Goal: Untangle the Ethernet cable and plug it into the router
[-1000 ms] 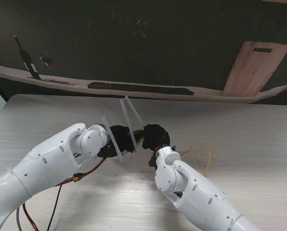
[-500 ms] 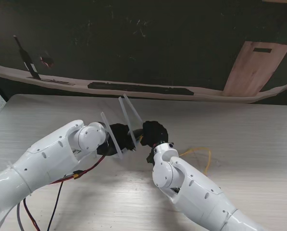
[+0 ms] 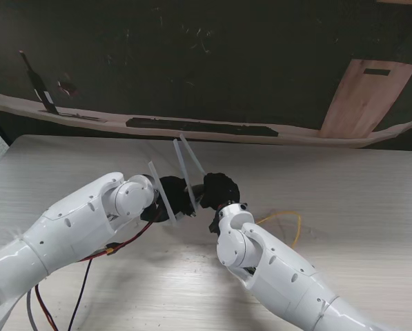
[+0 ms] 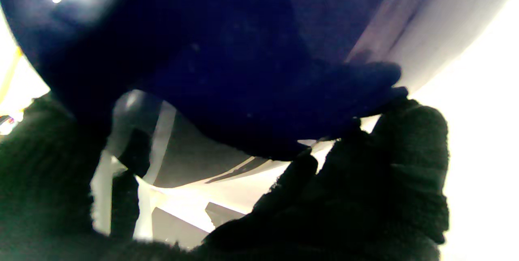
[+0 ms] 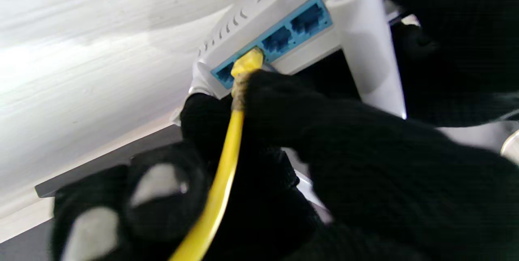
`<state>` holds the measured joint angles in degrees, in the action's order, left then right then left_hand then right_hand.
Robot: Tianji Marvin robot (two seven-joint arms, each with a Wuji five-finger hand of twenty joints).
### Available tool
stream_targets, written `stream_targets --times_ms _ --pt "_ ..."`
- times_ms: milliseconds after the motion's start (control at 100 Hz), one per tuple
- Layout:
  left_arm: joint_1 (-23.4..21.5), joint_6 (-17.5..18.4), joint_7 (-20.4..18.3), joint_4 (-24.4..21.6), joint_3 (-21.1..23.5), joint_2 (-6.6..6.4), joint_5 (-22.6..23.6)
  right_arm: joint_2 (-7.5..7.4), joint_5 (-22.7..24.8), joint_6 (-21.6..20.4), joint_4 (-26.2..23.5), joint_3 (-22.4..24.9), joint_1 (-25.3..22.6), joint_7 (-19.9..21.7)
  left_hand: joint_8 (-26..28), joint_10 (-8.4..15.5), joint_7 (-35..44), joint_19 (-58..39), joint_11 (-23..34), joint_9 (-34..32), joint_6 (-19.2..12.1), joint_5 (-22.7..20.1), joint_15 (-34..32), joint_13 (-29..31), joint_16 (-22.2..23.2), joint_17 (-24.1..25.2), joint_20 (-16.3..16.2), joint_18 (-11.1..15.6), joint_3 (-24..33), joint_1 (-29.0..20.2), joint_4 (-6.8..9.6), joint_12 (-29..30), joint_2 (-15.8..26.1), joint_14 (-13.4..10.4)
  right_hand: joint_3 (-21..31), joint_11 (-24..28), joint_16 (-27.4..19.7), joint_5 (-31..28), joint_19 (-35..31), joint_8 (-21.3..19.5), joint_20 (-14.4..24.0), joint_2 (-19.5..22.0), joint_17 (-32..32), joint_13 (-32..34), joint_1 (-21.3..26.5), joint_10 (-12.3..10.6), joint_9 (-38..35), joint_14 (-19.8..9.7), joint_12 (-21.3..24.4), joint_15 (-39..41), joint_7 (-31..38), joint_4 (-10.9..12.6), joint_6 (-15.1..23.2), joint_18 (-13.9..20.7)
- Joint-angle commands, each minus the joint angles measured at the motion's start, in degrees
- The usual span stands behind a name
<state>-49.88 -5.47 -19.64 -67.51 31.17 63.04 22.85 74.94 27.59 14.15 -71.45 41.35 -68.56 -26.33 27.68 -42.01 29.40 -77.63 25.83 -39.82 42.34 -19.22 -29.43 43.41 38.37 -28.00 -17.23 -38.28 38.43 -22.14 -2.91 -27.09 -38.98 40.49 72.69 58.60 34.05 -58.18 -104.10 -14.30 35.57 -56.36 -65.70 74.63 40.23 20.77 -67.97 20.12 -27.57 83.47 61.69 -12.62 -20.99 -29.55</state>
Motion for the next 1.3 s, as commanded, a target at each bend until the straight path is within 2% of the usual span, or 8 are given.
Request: stream_targets --times_ms 0,90,500,610,690,900,1040,1290 --pt "-3.66 -0.81 -2.28 1.26 -1.90 0.89 -0.84 -0.54 0.88 0.03 -1.64 0.52 -2.03 1.38 4.44 34.28 24.37 3.56 20.31 -6.48 -34.13 -6.68 -11.25 8.00 1.83 1.97 0.50 17.84 25.14 -43.13 -1.39 -5.71 4.92 -24.08 -1.04 0.50 -6.11 4.04 3.80 -0.87 -5.63 2.87 1.53 -0.83 -3.76 8.79 2.60 1.89 2.43 -7.29 -16.76 0.27 3.58 -4.57" --pt "-4.16 -1.80 -1.34 1.20 -1.00 0.78 0.66 -1.40 2.24 0.20 -3.80 2.53 -3.68 1.22 4.29 34.10 24.04 3.81 19.81 -6.30 -33.96 -6.53 -10.98 7.83 1.42 2.19 0.51 17.95 24.78 -43.04 -1.15 -5.63 5.23 -23.91 -2.06 -3.21 -13.54 9.01 12.37 -10.81 -15.23 5.55 7.81 -2.65 -8.05 8.69 10.63 6.25 3.56 -20.28 -26.09 6.03 5.20 -10.42" --pt "-3.09 -7.13 2.20 2.47 -0.56 0.35 9.61 -3.71 7.12 -1.59 -11.29 12.45 -10.59 -2.46 3.52 33.52 22.56 4.91 16.85 -6.09 -33.39 -5.42 -10.36 6.72 0.36 2.77 -0.86 19.45 19.74 -42.22 0.67 -6.28 7.53 -23.46 -6.29 -8.29 -13.68 24.82 19.81 -4.18 -9.67 6.37 15.13 -8.98 -13.32 8.83 19.45 8.83 4.20 -29.74 -13.74 5.38 5.79 -10.45" --pt "-2.99 -9.76 3.86 2.94 -0.40 0.32 12.56 -4.03 7.89 -2.34 -12.27 14.45 -12.17 -3.35 3.03 33.35 21.74 5.40 13.76 -7.06 -32.93 -4.86 -10.67 6.28 0.28 3.01 -3.56 21.16 15.44 -42.86 0.32 -8.16 6.49 -23.14 -6.32 -8.41 -13.63 24.87 20.06 -4.03 -9.49 6.79 15.44 -9.17 -13.35 9.05 19.53 9.07 4.22 -29.93 -13.74 5.42 5.64 -10.45" --pt "-3.25 -11.87 5.39 3.15 0.19 0.36 14.50 -4.23 8.27 -2.71 -12.92 15.63 -13.23 -3.72 2.37 32.93 20.73 7.79 8.91 -7.68 -32.52 -3.84 -10.78 5.05 0.12 3.55 -12.29 23.16 14.30 -40.82 -0.44 -11.38 4.92 -22.83 -6.21 -8.08 -13.54 24.26 19.96 -3.95 -9.20 7.38 15.08 -8.65 -13.06 8.74 18.44 9.29 4.13 -29.82 -13.62 5.55 5.35 -10.45" --pt "-4.20 -16.09 13.11 5.51 1.06 1.47 18.76 -4.44 8.77 -3.51 -13.84 17.19 -14.78 -4.45 -0.06 31.26 16.33 8.16 11.51 -3.49 -30.46 -1.77 -13.93 0.79 -3.77 5.30 -15.33 22.26 10.32 -29.15 -0.88 -9.49 7.19 -22.37 -6.17 -8.15 -13.57 23.29 19.93 -3.64 -8.71 8.28 14.33 -7.94 -12.85 9.04 17.54 9.44 4.20 -29.76 -13.75 5.69 4.87 -10.45" --pt "-3.91 -17.83 15.97 7.05 -0.60 1.85 21.26 -4.37 8.76 -3.64 -13.92 17.40 -14.96 -4.96 -2.55 30.02 11.72 8.53 16.12 2.80 -28.98 -0.25 -13.18 -0.83 -5.30 5.84 -15.65 21.92 10.64 -17.64 2.42 -2.62 13.50 -21.93 -5.89 -7.93 -13.60 22.57 19.86 -3.56 -8.55 8.90 13.69 -7.23 -12.15 8.99 16.78 9.27 4.16 -29.51 -13.63 5.74 4.54 -10.45" --pt "-5.54 -19.98 16.73 5.94 0.77 2.46 19.53 -4.25 8.42 -3.09 -13.72 17.12 -14.96 -4.93 -9.27 25.95 -0.71 17.04 4.75 12.91 -26.21 3.83 -4.49 -12.05 -11.08 15.90 -13.66 19.17 2.84 -6.65 1.50 4.41 14.82 -18.35 -5.53 -7.69 -13.63 22.38 19.45 -3.55 -8.36 9.21 12.95 -6.38 -11.66 8.69 16.46 8.95 4.09 -29.01 -13.42 5.91 4.60 -10.45"
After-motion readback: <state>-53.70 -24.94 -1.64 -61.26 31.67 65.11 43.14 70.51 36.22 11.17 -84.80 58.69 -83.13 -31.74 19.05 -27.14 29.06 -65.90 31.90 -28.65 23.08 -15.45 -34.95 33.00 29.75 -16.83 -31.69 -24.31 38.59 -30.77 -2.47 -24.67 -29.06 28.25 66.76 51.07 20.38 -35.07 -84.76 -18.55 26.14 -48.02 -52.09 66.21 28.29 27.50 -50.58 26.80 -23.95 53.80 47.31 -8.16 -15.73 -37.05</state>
